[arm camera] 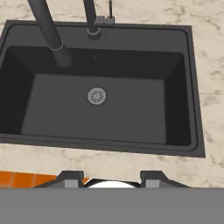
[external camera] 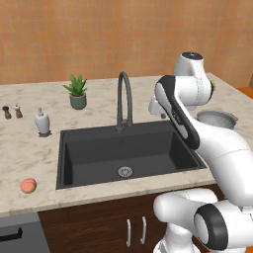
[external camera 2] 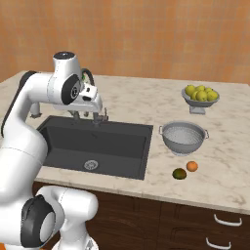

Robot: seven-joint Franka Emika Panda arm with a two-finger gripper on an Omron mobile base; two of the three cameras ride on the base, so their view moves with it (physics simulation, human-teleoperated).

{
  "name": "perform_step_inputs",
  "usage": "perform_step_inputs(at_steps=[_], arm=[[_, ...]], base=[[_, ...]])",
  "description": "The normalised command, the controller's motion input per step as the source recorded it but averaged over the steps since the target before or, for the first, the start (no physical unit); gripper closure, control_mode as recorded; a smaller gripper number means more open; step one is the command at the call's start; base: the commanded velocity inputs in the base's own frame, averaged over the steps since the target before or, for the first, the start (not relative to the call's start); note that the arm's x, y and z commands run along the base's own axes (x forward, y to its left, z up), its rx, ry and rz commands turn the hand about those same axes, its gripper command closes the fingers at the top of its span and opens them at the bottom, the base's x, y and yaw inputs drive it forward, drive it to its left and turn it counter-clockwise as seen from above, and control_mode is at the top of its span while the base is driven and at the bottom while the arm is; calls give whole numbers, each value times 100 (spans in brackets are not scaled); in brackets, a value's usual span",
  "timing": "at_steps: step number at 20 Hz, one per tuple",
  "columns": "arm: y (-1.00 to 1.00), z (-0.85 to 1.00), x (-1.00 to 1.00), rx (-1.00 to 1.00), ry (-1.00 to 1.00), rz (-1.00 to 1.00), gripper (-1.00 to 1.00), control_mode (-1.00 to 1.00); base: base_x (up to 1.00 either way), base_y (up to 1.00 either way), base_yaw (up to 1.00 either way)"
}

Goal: Put the colander in the sink, put the mango, peach, tangerine in the colander, and turn on the sink faucet and pour water over the colander.

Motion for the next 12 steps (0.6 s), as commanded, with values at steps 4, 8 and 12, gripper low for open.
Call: perform_step_inputs(at_steps=[4,8,12], arm=[[-3,-6,-11,0,-2,0,-100,-100],[-20,-2,-6,0,-5,0,-100,-100],[-50,-9,-18,-6,-8,0,-100,-100]], base=[[0,0,0],[0,0,0],[0,0,0]])
